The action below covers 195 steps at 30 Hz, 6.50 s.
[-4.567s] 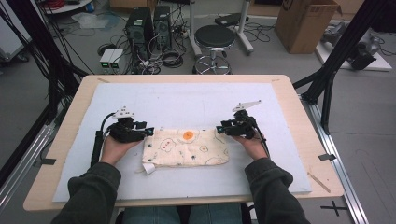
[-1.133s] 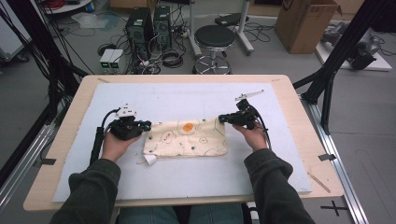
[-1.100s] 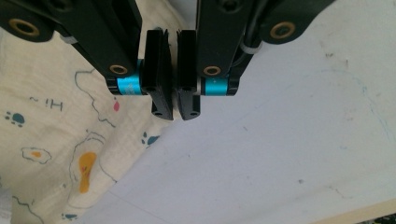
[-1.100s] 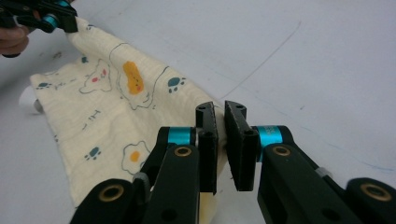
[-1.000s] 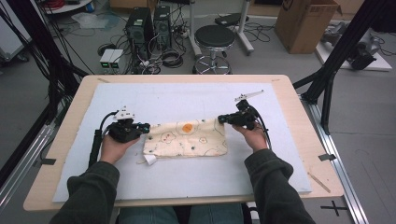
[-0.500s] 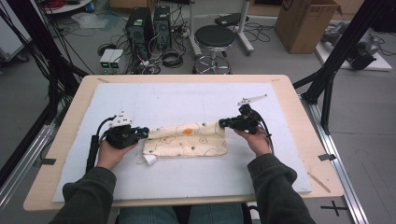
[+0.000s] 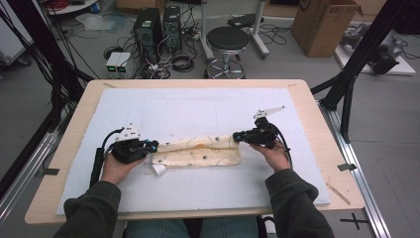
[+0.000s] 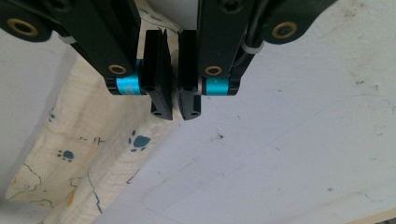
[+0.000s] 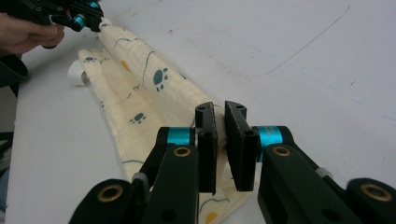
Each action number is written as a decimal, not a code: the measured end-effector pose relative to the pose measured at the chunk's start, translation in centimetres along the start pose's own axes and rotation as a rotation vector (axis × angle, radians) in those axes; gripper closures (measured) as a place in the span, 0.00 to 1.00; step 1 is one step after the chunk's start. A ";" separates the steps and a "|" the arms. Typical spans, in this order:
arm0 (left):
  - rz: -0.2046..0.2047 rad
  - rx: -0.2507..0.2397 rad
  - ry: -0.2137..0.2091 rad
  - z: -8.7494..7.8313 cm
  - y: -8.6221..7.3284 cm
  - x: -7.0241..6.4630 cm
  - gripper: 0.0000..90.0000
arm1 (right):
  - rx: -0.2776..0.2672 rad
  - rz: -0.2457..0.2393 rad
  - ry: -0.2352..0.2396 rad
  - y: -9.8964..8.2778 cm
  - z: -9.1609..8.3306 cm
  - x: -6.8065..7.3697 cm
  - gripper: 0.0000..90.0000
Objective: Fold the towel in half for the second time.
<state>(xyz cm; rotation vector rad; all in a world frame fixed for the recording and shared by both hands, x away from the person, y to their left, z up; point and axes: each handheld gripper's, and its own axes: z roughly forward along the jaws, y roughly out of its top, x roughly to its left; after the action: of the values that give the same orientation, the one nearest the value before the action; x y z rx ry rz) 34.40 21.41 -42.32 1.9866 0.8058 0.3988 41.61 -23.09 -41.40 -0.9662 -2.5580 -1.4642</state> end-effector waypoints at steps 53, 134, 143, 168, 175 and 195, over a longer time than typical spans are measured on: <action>0.131 0.134 -0.056 -1.1 -0.9 -3.3 0.68 | 0.060 -0.083 0.027 -4.6 -1.0 3.1 0.77; 0.089 0.172 -0.106 0.8 -1.1 -2.4 0.54 | 0.047 -0.206 -0.075 -2.6 0.4 3.7 0.52; 0.098 0.177 -0.107 0.8 -1.1 -2.4 0.54 | 0.153 -0.236 -0.110 -3.2 1.2 3.7 0.50; 0.061 0.014 -0.121 -1.5 -0.1 -2.4 0.49 | 0.041 -0.214 -0.089 -3.9 -0.6 3.5 0.43; 0.019 -0.011 -0.043 -1.3 -0.2 -1.3 0.64 | 0.026 -0.211 -0.087 -3.8 -0.8 3.7 0.43; 0.071 0.158 -0.073 0.6 -1.2 -1.3 0.68 | 0.144 -0.271 -0.091 -3.8 1.6 4.7 0.48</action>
<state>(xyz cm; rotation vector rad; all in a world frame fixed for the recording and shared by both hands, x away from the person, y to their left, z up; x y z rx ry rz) 33.27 20.59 -43.61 2.1687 0.7420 0.3099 36.19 -20.91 -43.69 -0.7067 -2.9086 -1.2907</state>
